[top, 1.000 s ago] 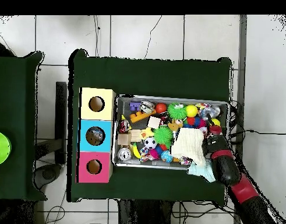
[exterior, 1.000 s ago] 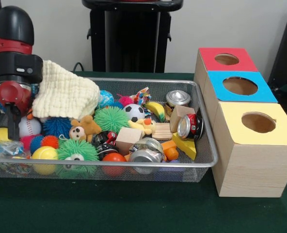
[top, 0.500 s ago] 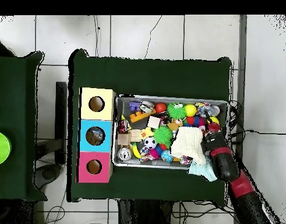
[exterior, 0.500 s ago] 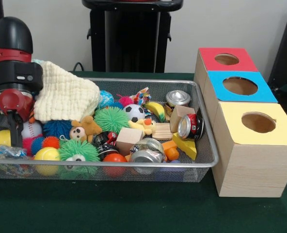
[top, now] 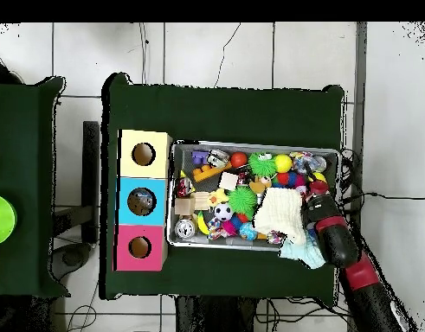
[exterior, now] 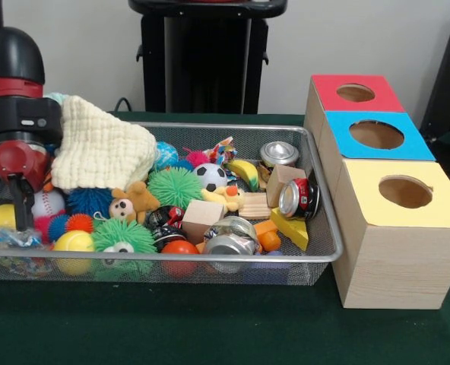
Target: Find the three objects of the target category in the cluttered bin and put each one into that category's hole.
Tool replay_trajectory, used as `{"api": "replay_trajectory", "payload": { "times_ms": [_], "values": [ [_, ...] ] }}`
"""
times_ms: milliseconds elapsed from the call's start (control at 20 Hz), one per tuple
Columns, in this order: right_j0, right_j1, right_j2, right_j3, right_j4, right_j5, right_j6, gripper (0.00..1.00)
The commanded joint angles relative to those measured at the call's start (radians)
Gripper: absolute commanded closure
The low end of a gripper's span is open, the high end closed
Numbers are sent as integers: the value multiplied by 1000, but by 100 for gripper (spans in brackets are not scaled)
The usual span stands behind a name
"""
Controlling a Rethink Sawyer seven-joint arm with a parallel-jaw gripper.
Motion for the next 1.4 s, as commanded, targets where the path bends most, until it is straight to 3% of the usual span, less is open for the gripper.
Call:
{"api": "replay_trajectory", "payload": {
  "times_ms": [50,300,450,700,950,1200,1300,1350,1400],
  "values": [
    [54,128,87,-290,-72,36,-83,0],
    [26,204,142,-326,-122,62,-130,0],
    [-23,311,224,-371,-163,130,-245,0],
    [-39,352,261,-393,-215,144,-260,0],
    [-16,272,213,-357,-225,118,-153,0],
    [-6,243,200,-344,-266,61,-91,0],
    [49,130,114,-313,-245,-20,21,0],
    [129,1,-5,-279,-179,-107,120,0],
    [179,-69,-78,-255,-129,-156,168,0]
  ]
}}
